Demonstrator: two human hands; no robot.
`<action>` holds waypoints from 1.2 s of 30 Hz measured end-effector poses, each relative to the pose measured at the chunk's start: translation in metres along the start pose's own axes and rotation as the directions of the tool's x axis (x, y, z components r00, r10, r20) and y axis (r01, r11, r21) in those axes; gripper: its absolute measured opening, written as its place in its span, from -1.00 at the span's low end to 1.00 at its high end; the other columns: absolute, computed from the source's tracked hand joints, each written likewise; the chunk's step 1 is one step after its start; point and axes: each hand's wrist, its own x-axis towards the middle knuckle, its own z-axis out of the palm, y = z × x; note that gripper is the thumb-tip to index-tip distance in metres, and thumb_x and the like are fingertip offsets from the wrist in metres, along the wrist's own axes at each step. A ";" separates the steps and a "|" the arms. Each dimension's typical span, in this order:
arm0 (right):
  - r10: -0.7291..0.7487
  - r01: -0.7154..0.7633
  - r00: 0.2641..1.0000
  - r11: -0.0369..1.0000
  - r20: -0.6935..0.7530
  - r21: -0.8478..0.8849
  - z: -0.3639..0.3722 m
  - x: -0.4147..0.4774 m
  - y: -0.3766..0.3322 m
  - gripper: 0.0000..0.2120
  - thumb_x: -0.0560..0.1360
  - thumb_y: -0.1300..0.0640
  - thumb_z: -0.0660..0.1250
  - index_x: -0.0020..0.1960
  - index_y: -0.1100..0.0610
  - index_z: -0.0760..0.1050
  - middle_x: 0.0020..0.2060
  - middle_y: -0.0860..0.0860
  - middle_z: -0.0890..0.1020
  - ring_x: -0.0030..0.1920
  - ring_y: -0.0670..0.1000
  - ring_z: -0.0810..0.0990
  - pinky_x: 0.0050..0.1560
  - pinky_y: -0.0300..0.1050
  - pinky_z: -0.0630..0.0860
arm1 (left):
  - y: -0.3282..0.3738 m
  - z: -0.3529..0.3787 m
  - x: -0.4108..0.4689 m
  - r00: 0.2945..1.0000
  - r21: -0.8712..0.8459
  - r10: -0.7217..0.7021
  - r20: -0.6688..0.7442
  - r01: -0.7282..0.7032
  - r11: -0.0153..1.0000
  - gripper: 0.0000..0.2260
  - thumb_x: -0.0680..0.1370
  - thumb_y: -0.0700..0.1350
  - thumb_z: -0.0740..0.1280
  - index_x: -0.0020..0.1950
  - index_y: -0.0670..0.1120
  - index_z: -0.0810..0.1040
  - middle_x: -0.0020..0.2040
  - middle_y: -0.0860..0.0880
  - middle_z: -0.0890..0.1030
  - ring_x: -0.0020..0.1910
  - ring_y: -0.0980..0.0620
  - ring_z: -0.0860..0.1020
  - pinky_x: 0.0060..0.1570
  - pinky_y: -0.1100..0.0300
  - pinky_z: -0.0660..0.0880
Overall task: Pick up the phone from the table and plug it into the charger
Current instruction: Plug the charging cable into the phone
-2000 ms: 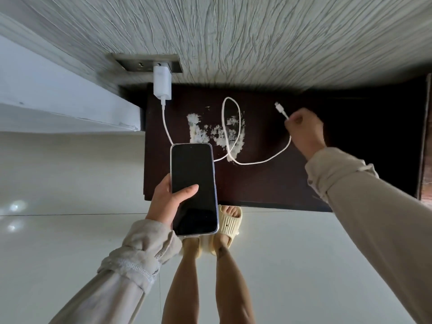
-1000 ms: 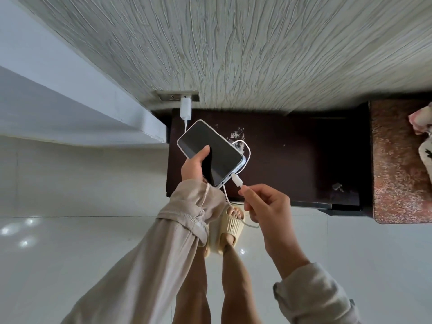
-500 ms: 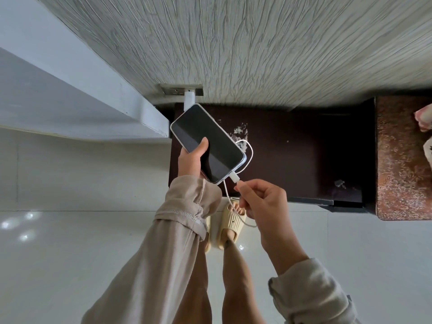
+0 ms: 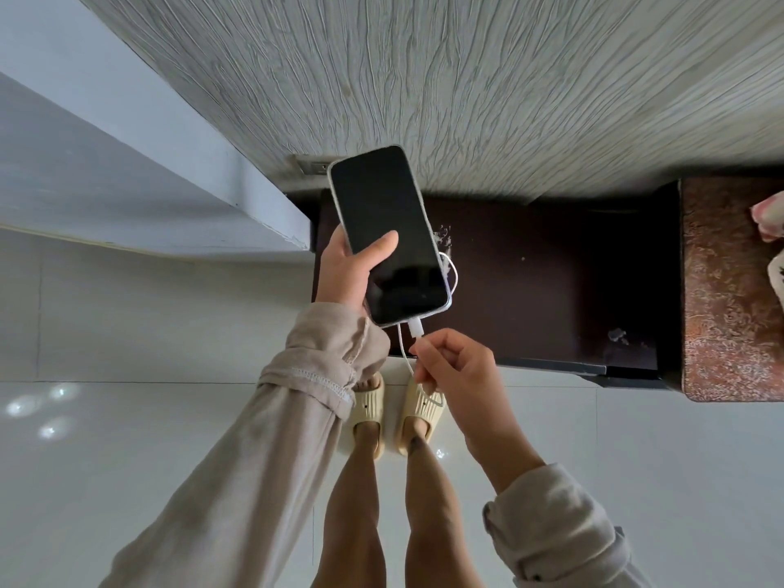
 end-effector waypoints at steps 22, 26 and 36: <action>0.129 -0.116 0.988 0.982 0.086 -0.147 -0.007 -0.011 0.025 -0.70 0.50 0.38 0.21 -0.30 0.06 0.48 -0.48 -0.10 0.64 -0.41 -0.15 0.53 -0.23 -0.29 0.52 | -0.028 -0.025 -0.017 0.876 -0.278 -0.385 0.291 0.462 0.842 -0.55 0.56 0.17 0.04 0.00 -0.06 0.63 -0.06 -0.08 0.71 -0.10 -0.04 0.69 -0.20 0.11 0.64; 0.132 -0.116 0.987 0.980 0.095 -0.159 -0.003 -0.009 0.029 -0.89 0.51 0.34 0.23 -0.08 0.19 0.50 -0.48 -0.14 0.64 -0.40 -0.18 0.57 -0.24 -0.36 0.55 | -0.031 -0.029 -0.014 0.880 -0.278 -0.370 0.297 0.450 0.848 -0.48 0.56 0.18 -0.01 -0.17 0.04 0.73 -0.15 0.02 0.75 -0.15 0.03 0.71 -0.28 0.16 0.63; 0.151 -0.137 0.985 0.978 0.080 -0.159 0.000 -0.010 0.036 -0.87 0.49 0.34 0.25 -0.03 0.29 0.56 -0.39 -0.08 0.63 -0.41 -0.23 0.58 -0.24 -0.39 0.55 | -0.042 -0.035 -0.009 0.889 -0.182 -0.385 0.248 0.433 0.883 -0.59 0.54 0.20 0.05 -0.09 0.05 0.64 -0.18 0.04 0.75 -0.20 0.03 0.71 -0.30 0.17 0.63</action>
